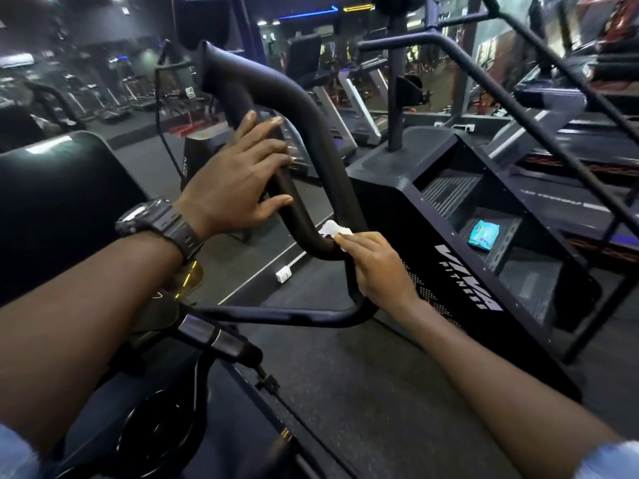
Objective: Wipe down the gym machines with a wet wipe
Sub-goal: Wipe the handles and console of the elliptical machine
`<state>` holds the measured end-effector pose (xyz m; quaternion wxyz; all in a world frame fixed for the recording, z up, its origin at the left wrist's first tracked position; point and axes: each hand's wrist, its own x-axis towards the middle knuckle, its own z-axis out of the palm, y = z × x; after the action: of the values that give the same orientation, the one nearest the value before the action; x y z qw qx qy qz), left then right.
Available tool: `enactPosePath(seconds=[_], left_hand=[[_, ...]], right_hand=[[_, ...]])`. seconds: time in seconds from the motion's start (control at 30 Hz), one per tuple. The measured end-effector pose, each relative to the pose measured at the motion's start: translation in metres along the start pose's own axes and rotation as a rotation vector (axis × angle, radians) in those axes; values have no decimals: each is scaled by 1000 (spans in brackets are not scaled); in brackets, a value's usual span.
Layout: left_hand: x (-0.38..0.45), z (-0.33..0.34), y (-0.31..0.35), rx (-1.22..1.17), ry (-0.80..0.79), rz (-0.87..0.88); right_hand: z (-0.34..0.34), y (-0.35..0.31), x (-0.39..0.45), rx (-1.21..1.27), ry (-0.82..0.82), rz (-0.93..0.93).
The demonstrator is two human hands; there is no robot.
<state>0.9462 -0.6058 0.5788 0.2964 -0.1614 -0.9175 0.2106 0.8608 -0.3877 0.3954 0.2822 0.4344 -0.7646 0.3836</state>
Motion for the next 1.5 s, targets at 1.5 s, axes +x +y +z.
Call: enactPosePath(seconds=[1.5], left_hand=[[-46,90,95,42,120,122]], right_hand=[[3,39,-47,-88,-75,249]])
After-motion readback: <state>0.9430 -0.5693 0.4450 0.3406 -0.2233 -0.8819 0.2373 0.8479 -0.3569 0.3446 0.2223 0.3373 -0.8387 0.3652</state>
